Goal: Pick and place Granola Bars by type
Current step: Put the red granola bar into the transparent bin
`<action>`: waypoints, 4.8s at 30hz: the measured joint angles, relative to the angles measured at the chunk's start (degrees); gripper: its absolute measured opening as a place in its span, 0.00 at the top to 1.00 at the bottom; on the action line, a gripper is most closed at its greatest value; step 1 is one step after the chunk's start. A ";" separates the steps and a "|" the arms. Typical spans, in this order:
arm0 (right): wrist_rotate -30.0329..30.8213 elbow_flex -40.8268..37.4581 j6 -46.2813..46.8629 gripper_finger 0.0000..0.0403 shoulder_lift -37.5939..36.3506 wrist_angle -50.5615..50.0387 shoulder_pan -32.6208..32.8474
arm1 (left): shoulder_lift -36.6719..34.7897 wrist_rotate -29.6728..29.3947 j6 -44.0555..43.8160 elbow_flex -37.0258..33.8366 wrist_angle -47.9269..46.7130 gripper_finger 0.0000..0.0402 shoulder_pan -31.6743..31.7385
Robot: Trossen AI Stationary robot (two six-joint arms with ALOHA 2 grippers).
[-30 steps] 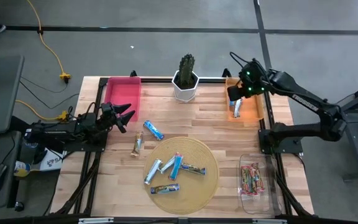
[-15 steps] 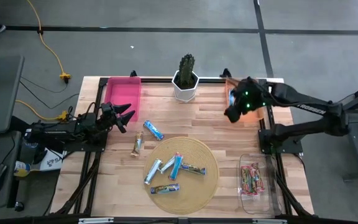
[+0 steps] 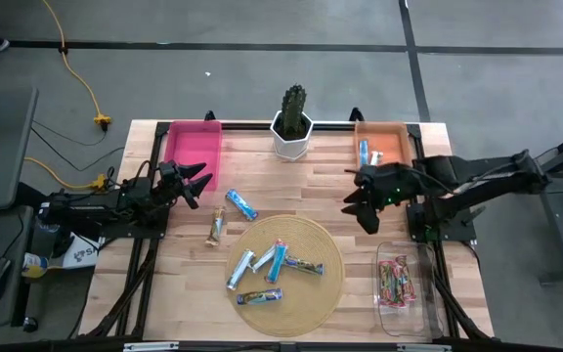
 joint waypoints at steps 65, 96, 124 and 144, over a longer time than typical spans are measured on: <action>7.84 -0.02 -61.00 0.63 41.65 34.88 10.79 | -0.02 0.01 0.01 -0.02 0.00 0.39 -0.01; 13.01 -0.02 -74.27 0.63 49.80 41.12 10.46 | 0.00 0.02 0.01 -0.01 0.00 0.39 0.00; 5.45 -0.02 -76.67 0.63 50.21 47.17 7.26 | 0.00 0.03 0.01 0.00 0.00 0.39 0.01; 1.46 0.13 -77.81 0.63 54.04 50.38 5.65 | -0.02 0.51 0.00 0.01 0.00 0.39 0.01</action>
